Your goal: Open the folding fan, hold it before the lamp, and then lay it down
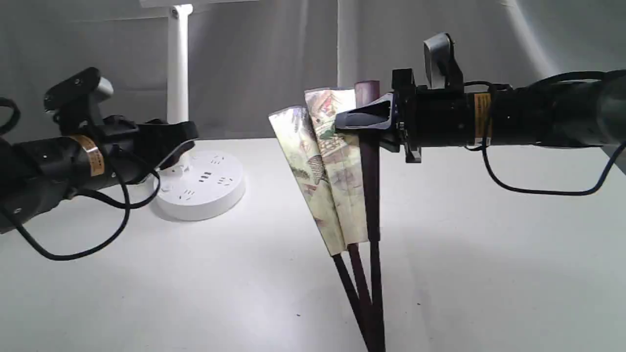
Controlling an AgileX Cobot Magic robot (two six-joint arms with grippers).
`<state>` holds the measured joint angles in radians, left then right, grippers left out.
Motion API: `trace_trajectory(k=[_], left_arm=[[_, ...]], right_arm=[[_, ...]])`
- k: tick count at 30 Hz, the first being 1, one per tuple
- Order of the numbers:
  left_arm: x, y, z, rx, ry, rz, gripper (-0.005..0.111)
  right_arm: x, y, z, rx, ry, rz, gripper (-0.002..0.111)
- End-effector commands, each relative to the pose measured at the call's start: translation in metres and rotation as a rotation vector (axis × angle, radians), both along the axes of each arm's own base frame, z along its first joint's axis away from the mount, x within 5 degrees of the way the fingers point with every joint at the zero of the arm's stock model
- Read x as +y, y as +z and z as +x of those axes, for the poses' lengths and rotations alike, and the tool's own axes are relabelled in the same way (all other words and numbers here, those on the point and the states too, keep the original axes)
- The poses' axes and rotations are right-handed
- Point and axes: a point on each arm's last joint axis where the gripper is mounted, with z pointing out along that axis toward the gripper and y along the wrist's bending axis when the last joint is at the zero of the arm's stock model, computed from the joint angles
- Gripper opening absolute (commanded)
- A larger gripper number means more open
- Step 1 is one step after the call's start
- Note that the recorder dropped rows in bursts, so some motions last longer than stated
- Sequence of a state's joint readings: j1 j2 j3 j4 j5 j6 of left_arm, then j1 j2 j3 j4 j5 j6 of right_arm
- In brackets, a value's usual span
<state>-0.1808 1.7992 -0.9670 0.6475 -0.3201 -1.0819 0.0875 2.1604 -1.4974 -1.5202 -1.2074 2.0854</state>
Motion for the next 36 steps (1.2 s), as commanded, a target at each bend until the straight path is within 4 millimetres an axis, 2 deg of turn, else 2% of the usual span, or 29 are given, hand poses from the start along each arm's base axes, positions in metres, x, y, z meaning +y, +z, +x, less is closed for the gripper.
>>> trace_trajectory(k=[1, 4, 6, 8, 12, 16, 21, 26, 29, 33, 36], left_arm=[[0.01, 0.002, -0.002, 0.06, -0.045, -0.111, 0.032], [0.008, 0.011, -0.014, 0.106, -0.295, -0.323, 0.032], [0.014, 0.022, -0.02, 0.069, -0.429, -0.429, 0.032], [0.024, 0.029, -0.022, 0.031, -0.472, -0.484, 0.032], [0.039, 0.027, -0.021, 0.039, -0.442, -0.478, 0.032], [0.041, 0.011, -0.015, 0.129, -0.36, -0.516, 0.032], [0.029, -0.013, -0.007, 0.175, -0.361, -0.555, 0.033], [0.01, -0.026, 0.01, 0.162, -0.387, -0.564, 0.037], [0.009, -0.035, 0.012, 0.187, -0.362, -0.528, 0.041], [0.013, -0.038, 0.017, 0.194, -0.291, -0.524, 0.041], [0.007, -0.03, 0.017, 0.162, -0.348, -0.559, 0.041]], right_arm=[[0.0, 0.013, 0.004, -0.003, -0.047, 0.101, 0.0], [0.005, 0.016, 0.011, 0.027, -0.12, 0.231, 0.0], [0.008, 0.006, 0.015, 0.077, -0.165, 0.3, 0.0], [0.012, -0.01, 0.014, 0.151, -0.216, 0.364, 0.0], [0.015, -0.045, 0.006, 0.282, -0.283, 0.402, 0.0], [0.018, -0.053, -0.002, 0.284, -0.21, 0.312, 0.0], [0.019, -0.048, -0.002, 0.276, -0.218, 0.328, 0.0], [0.019, -0.049, -0.003, 0.275, -0.204, 0.311, 0.0], [0.019, -0.049, -0.003, 0.275, -0.204, 0.311, 0.0], [0.02, -0.049, -0.004, 0.274, -0.201, 0.308, 0.0], [0.02, -0.049, -0.004, 0.274, -0.201, 0.308, 0.0]])
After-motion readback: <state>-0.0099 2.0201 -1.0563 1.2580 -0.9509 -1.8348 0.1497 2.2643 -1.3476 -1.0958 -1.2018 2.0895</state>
